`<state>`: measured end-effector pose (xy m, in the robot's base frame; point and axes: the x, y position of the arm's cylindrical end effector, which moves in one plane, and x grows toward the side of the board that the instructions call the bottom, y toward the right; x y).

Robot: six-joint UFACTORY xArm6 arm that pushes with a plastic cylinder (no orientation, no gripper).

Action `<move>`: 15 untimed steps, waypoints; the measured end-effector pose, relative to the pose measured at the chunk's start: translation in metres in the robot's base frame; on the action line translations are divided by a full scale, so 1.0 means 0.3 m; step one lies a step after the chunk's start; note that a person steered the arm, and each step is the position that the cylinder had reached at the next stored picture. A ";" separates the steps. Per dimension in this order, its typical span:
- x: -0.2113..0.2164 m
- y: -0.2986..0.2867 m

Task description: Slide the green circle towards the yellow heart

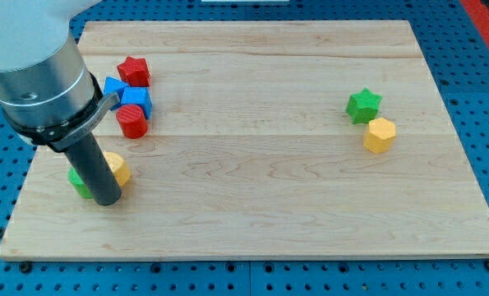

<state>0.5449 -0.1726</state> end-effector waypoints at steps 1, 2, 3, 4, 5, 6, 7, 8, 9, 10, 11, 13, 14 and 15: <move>-0.017 0.000; -0.114 0.000; -0.167 0.002; -0.188 0.002; -0.127 0.047; 0.041 0.118; 0.136 0.030; 0.169 -0.017; 0.151 -0.086; 0.077 -0.176; 0.036 -0.204; 0.006 -0.217; 0.005 -0.181; -0.019 -0.186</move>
<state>0.5391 -0.2284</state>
